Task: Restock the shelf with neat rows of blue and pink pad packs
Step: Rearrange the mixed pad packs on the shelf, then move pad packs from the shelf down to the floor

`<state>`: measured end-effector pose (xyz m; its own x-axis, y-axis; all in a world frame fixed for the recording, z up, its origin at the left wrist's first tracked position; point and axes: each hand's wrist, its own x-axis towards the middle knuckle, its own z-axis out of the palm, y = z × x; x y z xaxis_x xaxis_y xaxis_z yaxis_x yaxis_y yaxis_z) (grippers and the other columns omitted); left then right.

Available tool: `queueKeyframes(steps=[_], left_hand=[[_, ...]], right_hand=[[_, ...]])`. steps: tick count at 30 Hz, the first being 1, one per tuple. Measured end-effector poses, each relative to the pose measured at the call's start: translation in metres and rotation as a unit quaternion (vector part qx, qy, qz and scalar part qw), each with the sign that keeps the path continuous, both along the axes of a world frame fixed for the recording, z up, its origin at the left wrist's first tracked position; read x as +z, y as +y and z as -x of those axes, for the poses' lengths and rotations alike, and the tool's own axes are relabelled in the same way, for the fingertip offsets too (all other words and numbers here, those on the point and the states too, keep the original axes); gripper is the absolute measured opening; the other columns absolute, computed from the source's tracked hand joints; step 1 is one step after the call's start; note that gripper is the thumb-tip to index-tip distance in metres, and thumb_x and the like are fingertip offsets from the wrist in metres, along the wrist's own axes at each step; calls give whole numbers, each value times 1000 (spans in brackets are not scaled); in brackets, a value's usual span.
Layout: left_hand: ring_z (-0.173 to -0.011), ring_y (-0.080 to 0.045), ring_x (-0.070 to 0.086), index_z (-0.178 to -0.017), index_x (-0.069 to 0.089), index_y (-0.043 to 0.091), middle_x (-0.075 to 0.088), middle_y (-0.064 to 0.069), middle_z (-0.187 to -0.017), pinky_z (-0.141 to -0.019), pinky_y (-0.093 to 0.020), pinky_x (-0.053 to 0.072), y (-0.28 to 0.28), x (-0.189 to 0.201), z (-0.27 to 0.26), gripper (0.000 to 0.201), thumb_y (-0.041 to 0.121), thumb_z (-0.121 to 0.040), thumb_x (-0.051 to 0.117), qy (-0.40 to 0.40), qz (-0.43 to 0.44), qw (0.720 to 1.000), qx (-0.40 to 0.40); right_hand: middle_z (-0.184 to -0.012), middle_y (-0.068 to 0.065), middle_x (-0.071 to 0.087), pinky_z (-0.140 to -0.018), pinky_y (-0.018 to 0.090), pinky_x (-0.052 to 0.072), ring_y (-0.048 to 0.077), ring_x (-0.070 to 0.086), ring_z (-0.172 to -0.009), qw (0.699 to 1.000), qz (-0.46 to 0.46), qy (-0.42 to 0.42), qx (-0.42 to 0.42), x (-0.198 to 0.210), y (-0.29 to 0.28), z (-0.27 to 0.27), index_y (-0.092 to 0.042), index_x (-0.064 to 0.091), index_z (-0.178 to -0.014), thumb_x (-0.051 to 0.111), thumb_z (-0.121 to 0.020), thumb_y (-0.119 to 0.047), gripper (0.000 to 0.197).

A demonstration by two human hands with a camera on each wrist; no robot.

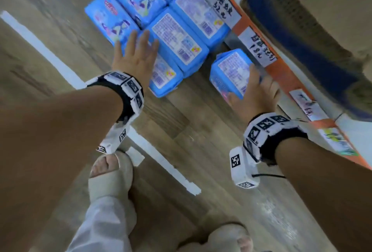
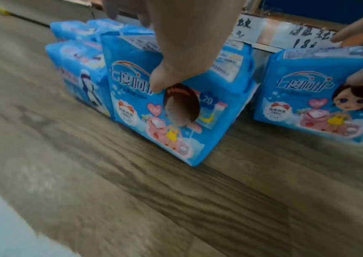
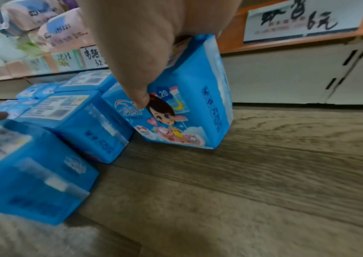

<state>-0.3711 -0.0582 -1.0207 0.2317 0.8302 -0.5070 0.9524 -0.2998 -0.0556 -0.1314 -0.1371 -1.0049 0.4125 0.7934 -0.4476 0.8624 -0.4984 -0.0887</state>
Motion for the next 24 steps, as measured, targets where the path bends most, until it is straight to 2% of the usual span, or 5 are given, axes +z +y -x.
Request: queueKeyframes(steps=[8,11,14,21,24], left_hand=[[-138,-37,23,-147,-13,22,-16,-14,-155,-100,-39,35,-57,-8,-24,102,26,-82,65,-163,100,902,388],[-83,-24,57,-144,-22,29,-8,-18,-155,-62,-24,45,-58,-13,-40,105,18,-83,63,-235,142,875,399],[-54,-12,34,-144,-20,30,-2,-22,-155,-45,-23,28,-48,-21,-42,91,13,-92,52,-242,102,876,405],[-104,-38,57,-144,-20,28,7,-22,-154,-71,-34,39,-40,-8,-25,93,26,-91,56,-166,134,921,326],[-103,-40,56,-146,-16,25,36,-21,-140,-75,-38,42,-38,10,-23,93,31,-90,57,-160,162,919,322]], right_hand=[[-154,14,3,-94,51,42,36,15,-137,995,83,-42,40,-15,17,0,-24,11,-147,52,-93,-30,69],[-154,16,0,-90,49,44,36,13,-137,994,81,-42,58,-17,20,1,-23,11,-147,53,-93,-24,68],[-154,18,-1,-89,45,44,37,10,-138,994,73,-39,75,-21,24,4,-22,10,-147,53,-93,-13,70],[-155,14,-6,-109,43,26,30,-4,-143,995,61,24,81,-20,28,7,-9,7,-147,45,-94,-7,66],[-156,13,2,-113,44,17,29,0,-144,989,57,52,129,-3,13,7,-12,13,-147,44,-92,-10,63]])
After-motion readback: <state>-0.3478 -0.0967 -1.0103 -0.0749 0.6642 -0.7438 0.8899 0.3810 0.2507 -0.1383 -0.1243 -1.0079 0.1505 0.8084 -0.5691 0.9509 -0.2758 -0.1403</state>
